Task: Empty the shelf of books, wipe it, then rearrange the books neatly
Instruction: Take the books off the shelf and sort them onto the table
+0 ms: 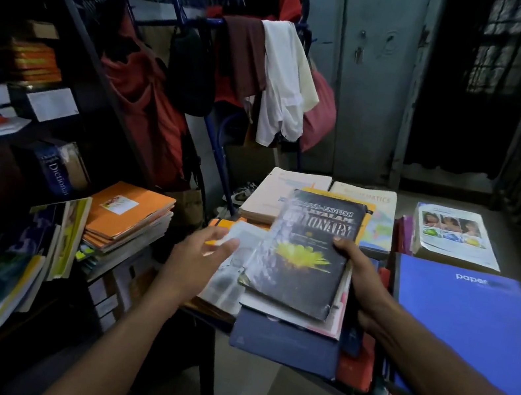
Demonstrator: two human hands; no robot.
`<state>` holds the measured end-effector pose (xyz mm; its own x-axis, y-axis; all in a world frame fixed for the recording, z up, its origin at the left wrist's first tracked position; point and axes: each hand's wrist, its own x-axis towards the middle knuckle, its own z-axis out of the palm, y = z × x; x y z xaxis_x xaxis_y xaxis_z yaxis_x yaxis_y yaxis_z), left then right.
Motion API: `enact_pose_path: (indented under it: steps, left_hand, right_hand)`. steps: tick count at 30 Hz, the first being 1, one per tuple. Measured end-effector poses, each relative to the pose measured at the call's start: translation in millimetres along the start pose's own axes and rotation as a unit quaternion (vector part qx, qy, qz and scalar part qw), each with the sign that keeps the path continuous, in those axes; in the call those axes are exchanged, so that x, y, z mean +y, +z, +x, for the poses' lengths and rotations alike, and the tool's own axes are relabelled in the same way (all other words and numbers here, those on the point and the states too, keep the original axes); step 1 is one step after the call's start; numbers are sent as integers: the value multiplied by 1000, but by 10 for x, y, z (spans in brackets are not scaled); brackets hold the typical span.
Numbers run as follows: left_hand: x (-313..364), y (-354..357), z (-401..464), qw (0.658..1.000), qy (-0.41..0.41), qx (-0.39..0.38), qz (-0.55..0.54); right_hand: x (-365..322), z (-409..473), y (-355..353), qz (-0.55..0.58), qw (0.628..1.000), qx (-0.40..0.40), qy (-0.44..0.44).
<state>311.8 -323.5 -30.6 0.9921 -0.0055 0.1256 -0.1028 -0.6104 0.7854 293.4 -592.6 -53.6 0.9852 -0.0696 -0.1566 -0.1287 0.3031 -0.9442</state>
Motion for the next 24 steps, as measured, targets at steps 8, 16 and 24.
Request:
enact_pose_path:
  steps: [8,16,24]
  left_hand:
    - [591,297,-446,927,-170,-175,-286]
    - [480,435,-469,870,-228,-156,-408]
    - [339,347,-305,894,-149,-98,-411]
  right_hand:
    - [-95,-91,-17,101,995,-10,25]
    - [-237,-73,81,-4,999,-12,31]
    - [-187,31,-15,-36,999,10,30]
